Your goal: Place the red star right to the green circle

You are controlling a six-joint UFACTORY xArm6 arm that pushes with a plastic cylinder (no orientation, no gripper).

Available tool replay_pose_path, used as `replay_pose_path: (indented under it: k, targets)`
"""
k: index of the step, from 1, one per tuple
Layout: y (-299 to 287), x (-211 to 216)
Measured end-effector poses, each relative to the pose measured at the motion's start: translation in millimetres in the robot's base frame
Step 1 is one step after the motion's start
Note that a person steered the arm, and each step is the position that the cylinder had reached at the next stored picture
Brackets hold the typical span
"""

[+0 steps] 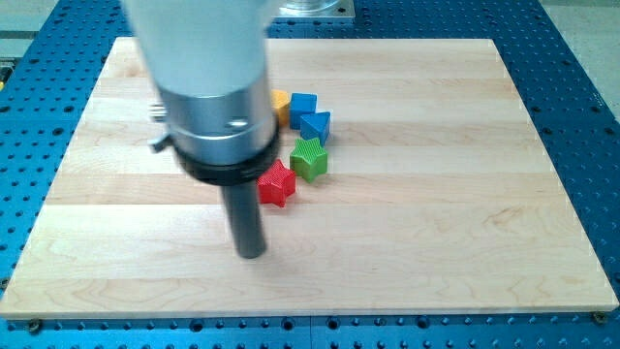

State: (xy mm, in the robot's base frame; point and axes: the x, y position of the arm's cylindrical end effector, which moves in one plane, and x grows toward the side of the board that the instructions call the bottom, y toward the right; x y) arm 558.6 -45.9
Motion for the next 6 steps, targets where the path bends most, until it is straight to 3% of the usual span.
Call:
replay_pose_path:
  k: [2,6]
  targets:
    - [38.0,-11.1]
    - [54.5,-8.8]
